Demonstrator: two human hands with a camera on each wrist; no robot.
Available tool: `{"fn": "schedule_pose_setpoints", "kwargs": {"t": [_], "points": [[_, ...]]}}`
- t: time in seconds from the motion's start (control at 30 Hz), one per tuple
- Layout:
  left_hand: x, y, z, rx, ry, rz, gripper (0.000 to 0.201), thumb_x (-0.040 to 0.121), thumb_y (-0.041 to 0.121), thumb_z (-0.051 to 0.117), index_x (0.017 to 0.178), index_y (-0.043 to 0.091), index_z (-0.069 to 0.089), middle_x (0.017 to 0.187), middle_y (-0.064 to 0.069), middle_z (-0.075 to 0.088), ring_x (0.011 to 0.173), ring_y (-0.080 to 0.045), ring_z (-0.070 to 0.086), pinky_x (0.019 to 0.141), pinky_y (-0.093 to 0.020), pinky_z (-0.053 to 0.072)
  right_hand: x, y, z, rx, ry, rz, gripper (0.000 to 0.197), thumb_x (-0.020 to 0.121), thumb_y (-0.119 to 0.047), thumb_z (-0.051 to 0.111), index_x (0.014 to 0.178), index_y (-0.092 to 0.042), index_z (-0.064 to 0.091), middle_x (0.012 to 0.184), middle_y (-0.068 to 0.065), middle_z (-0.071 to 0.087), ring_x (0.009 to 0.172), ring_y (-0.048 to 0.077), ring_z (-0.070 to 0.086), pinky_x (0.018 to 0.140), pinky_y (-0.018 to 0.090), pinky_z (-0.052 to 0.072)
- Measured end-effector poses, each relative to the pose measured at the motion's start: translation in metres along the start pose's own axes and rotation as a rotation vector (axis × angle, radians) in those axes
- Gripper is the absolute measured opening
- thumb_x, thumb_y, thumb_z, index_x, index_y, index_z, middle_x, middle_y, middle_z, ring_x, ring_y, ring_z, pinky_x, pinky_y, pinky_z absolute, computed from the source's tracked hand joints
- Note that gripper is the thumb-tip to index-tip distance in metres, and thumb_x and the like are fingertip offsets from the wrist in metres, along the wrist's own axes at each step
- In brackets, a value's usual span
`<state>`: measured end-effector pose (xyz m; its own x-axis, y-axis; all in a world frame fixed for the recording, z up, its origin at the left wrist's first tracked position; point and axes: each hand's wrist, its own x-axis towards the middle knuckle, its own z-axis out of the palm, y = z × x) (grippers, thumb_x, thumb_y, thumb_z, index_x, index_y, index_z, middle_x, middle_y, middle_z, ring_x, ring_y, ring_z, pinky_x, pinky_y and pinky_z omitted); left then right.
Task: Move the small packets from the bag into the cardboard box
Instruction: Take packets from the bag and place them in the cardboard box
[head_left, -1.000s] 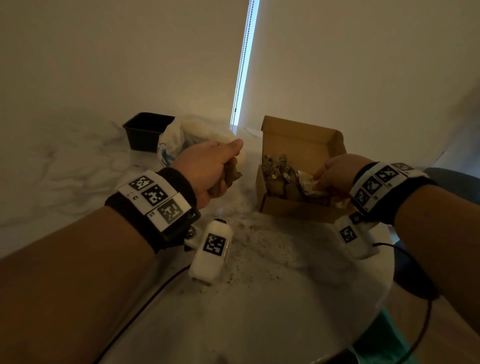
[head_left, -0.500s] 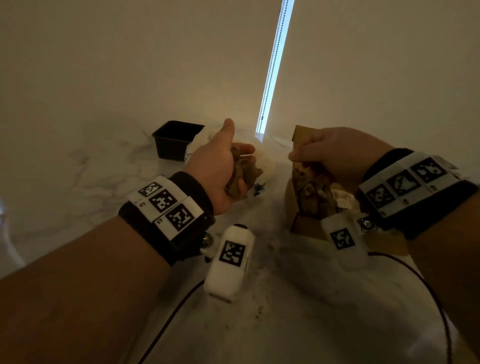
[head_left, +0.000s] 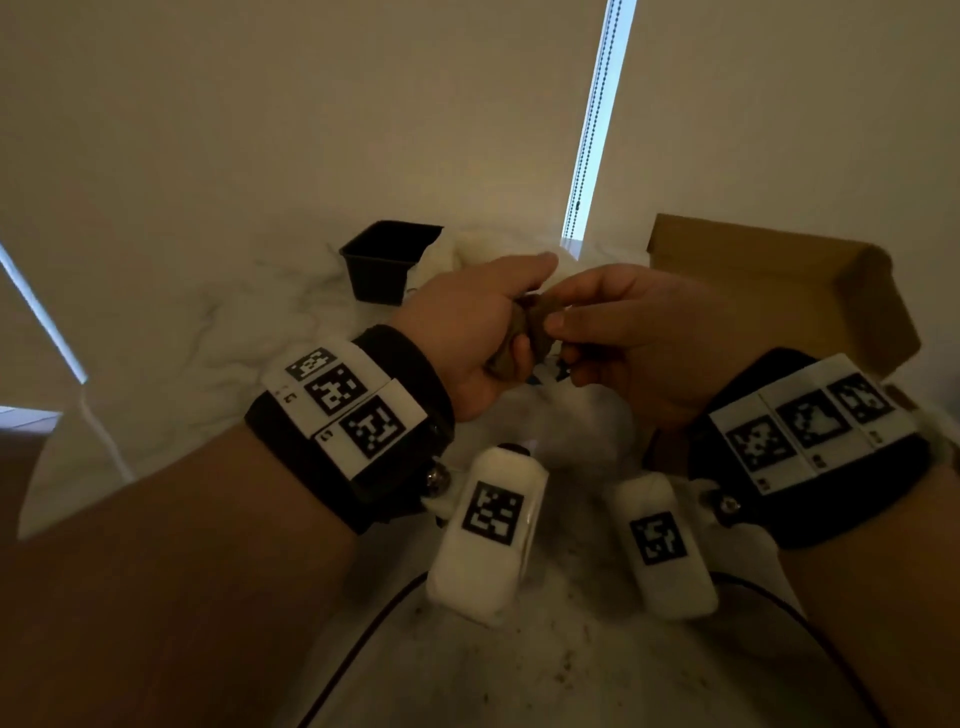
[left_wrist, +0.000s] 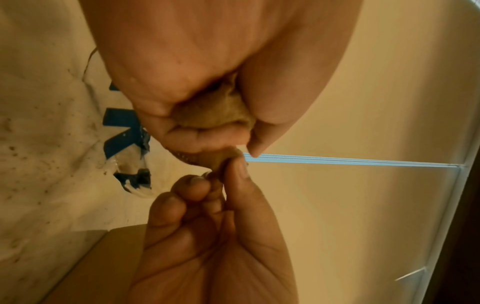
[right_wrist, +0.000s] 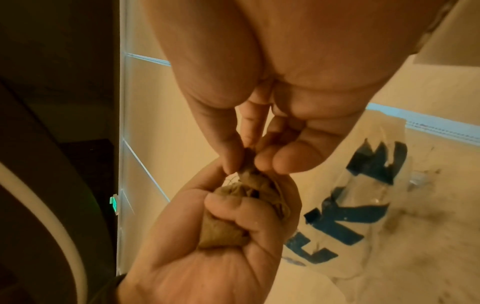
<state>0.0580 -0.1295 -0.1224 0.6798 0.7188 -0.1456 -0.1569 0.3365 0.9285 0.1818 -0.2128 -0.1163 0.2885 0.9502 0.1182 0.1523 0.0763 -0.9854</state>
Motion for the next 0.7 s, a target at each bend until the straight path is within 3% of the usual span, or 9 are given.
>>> {"fn": "schedule_pose_setpoints", "kwargs": {"t": [0.13, 0.23, 0.3, 0.4, 0.47, 0.7], "points": [[-0.001, -0.003, 0.002, -0.006, 0.016, 0.0, 0.014, 0.1, 0.022, 0.055, 0.107, 0.01, 0.057, 0.091, -0.009, 0.052, 0.063, -0.012, 0.052, 0.036, -0.015, 0.036, -0.002, 0.005, -0.006, 0.102, 0.079, 0.026, 0.009, 0.086, 0.002, 0.062, 0.089, -0.005, 0.067, 0.076, 0.011, 0.066, 0.058, 0.015, 0.059, 0.048, 0.024, 0.049], [-0.002, -0.004, 0.002, -0.018, 0.099, 0.026, 0.01, 0.099, 0.017, 0.055, 0.093, 0.012, 0.06, 0.096, -0.009, 0.054, 0.062, -0.011, 0.052, 0.036, -0.015, 0.036, 0.0, 0.008, -0.009, 0.16, 0.101, 0.037, 0.021, 0.09, -0.004, 0.057, 0.108, 0.006, 0.063, 0.089, 0.018, 0.065, 0.062, 0.015, 0.058, 0.05, 0.025, 0.048], [-0.003, -0.004, 0.001, -0.03, 0.135, 0.043, 0.011, 0.098, 0.016, 0.056, 0.089, 0.013, 0.061, 0.098, -0.009, 0.055, 0.066, -0.012, 0.054, 0.035, -0.016, 0.035, 0.001, 0.007, -0.008, 0.218, 0.134, 0.036, 0.027, 0.092, -0.003, 0.052, 0.115, 0.01, 0.057, 0.085, 0.017, 0.065, 0.062, 0.015, 0.061, 0.051, 0.026, 0.05], [-0.007, -0.001, 0.0, -0.036, 0.137, 0.053, 0.015, 0.099, 0.016, 0.055, 0.085, 0.013, 0.059, 0.08, -0.004, 0.062, 0.062, -0.01, 0.063, 0.035, -0.013, 0.032, 0.001, 0.004, -0.01, 0.308, 0.169, 0.027, 0.012, 0.094, 0.0, 0.048, 0.098, 0.0, 0.059, 0.073, 0.009, 0.066, 0.058, 0.014, 0.064, 0.05, 0.025, 0.052], [-0.008, 0.001, -0.002, -0.03, 0.148, 0.061, 0.022, 0.099, 0.019, 0.055, 0.077, 0.015, 0.057, 0.069, 0.001, 0.06, 0.059, -0.008, 0.063, 0.035, -0.012, 0.031, -0.001, 0.002, -0.011, 0.364, 0.187, 0.021, 0.015, 0.094, 0.002, 0.047, 0.087, -0.008, 0.056, 0.069, 0.007, 0.066, 0.056, 0.015, 0.065, 0.049, 0.024, 0.051], [-0.007, 0.004, -0.005, 0.028, 0.154, 0.08, 0.016, 0.098, 0.028, 0.061, 0.086, 0.017, 0.06, 0.066, 0.004, 0.061, 0.055, -0.007, 0.058, 0.034, -0.015, 0.033, -0.001, 0.0, -0.015, 0.492, 0.229, 0.037, 0.032, 0.091, 0.008, 0.038, 0.099, -0.013, 0.059, 0.094, 0.015, 0.064, 0.063, 0.019, 0.063, 0.053, 0.027, 0.053]]}}
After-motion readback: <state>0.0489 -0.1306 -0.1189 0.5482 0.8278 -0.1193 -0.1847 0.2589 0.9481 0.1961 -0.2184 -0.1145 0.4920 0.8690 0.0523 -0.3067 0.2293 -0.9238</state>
